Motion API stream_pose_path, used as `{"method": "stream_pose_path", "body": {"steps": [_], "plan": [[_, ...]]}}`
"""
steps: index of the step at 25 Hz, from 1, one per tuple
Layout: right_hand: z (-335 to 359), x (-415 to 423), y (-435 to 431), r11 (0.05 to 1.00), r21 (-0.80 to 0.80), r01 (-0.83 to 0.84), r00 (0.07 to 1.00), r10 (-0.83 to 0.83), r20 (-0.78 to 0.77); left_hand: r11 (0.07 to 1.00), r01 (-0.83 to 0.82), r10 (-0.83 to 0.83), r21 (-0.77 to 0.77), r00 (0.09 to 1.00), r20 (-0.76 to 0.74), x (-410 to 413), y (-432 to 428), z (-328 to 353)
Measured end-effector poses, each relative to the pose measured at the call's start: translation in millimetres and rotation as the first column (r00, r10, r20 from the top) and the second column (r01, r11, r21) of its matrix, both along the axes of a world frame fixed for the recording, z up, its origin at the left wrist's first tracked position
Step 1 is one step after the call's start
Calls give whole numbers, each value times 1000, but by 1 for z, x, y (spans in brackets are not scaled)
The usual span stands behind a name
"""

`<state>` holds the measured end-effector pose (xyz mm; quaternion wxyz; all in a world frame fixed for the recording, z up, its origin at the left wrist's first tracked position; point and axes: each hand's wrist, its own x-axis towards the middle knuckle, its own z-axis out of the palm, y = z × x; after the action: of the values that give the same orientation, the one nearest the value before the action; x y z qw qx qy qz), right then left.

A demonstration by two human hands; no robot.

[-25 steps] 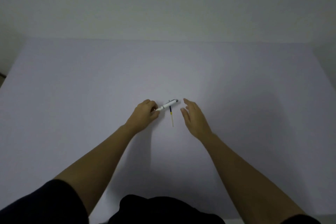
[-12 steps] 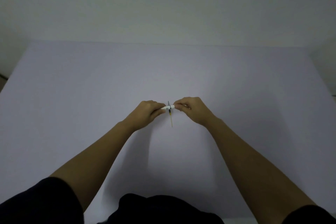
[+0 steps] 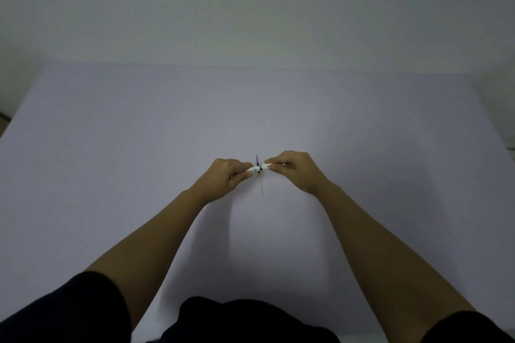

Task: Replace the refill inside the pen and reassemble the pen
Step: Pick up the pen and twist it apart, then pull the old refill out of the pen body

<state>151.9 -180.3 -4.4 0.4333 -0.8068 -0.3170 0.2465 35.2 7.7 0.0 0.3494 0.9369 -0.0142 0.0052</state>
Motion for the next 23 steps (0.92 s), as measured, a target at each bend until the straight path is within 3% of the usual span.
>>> {"method": "stream_pose_path", "body": {"steps": [4,8,14,23], "plan": [[-7,9,-17,990,-37,133,990,-135,-44,995,-91,93,33,994,-59,-13,18,-19],[-16,11,-18,947,-225,230,956,-263,-128,982,-189,188,-2,974,-127,-16,19,-24],[-32,18,4,841,-529,114,979,-186,-84,962,-272,267,-39,958,-102,2,16,-14],[-45,8,22,797,-490,352,912,-411,-13,932,-354,343,-76,931,-126,2,19,-25]]}}
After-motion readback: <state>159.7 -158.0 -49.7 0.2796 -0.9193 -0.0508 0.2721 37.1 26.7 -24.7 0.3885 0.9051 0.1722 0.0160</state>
